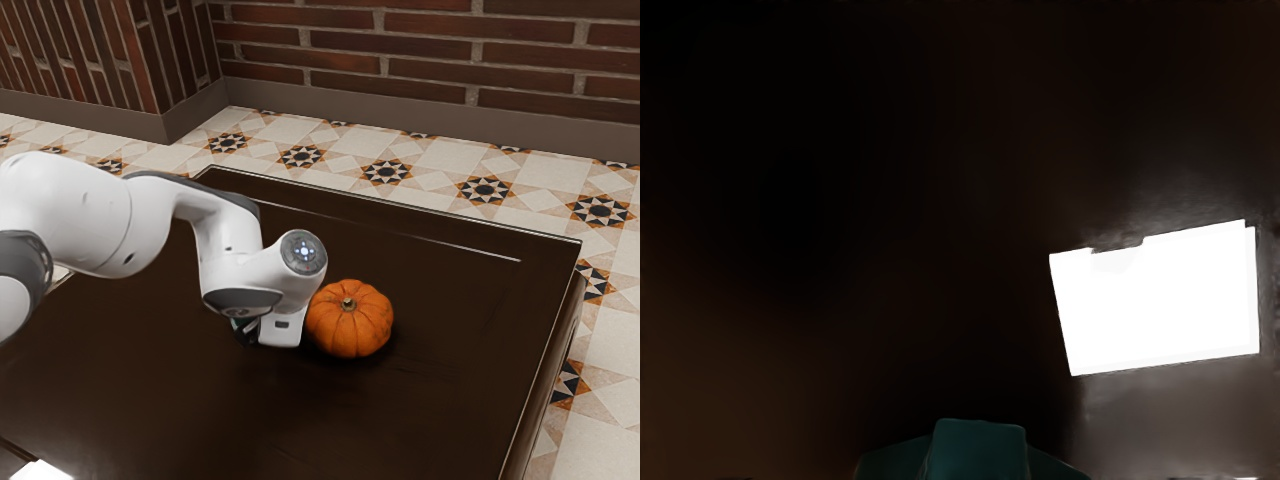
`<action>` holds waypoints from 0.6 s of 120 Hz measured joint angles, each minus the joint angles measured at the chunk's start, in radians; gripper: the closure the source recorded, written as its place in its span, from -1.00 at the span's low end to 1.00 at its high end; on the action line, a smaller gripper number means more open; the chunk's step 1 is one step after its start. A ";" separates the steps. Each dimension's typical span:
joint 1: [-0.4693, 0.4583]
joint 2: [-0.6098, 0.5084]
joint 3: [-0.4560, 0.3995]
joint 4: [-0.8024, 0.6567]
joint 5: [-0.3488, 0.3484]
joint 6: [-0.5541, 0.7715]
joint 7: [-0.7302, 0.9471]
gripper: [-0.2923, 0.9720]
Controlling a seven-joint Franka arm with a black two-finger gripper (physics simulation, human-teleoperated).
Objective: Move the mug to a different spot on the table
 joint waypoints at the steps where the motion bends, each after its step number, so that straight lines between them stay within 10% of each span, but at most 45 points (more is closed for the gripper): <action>1: -0.001 -0.001 0.000 -0.001 0.000 0.000 0.000 -0.29; 46: -0.059 -0.313 0.001 -0.046 -0.082 -0.109 0.003 -0.48; 72: 0.131 -0.266 -0.021 0.445 -0.606 -0.386 -0.223 -0.52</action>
